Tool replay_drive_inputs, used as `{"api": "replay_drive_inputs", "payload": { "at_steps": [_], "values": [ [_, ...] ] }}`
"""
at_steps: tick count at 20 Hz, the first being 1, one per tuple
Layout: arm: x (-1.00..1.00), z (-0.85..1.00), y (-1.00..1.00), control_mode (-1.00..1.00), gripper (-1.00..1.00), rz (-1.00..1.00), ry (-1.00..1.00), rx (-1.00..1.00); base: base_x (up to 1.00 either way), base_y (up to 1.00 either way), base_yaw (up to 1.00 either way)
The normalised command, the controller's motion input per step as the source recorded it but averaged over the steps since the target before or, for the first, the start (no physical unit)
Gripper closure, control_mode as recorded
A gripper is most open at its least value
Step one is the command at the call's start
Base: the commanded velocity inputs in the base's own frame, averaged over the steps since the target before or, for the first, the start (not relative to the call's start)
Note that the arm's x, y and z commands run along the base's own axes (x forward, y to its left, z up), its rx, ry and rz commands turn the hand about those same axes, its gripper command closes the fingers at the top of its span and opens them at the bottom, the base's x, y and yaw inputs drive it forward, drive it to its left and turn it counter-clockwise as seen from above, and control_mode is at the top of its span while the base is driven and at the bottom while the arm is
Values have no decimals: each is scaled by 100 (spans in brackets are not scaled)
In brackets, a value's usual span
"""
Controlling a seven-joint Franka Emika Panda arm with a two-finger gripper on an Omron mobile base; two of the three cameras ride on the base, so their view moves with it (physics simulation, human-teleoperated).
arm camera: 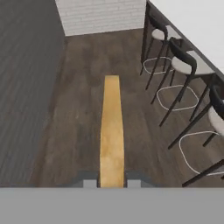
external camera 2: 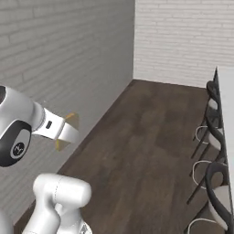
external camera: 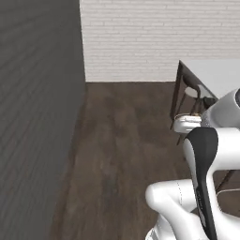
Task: Start the toaster. Once the lever pops up, take the bread to the plate on the dining counter.
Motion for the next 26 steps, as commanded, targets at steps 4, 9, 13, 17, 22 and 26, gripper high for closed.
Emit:
{"api": "replay_drive_inputs", "payload": {
  "at_steps": [4, 9, 13, 17, 22, 26],
  "values": [
    [0, 0, 0, 100, 100, 0, 0, 0, 91, 0, -55],
    [0, 0, 0, 100, 100, 0, 0, 0, 73, 1, -63],
    [0, 0, 0, 100, 100, 0, 0, 0, 46, 12, -75],
    [0, 0, 0, 100, 100, 0, 0, 0, 31, 18, -81],
    [0, 0, 0, 100, 100, 0, 0, 0, 29, 31, -81],
    [0, 0, 0, 100, 100, 0, 0, 0, 36, 45, -77]
  ]
}}
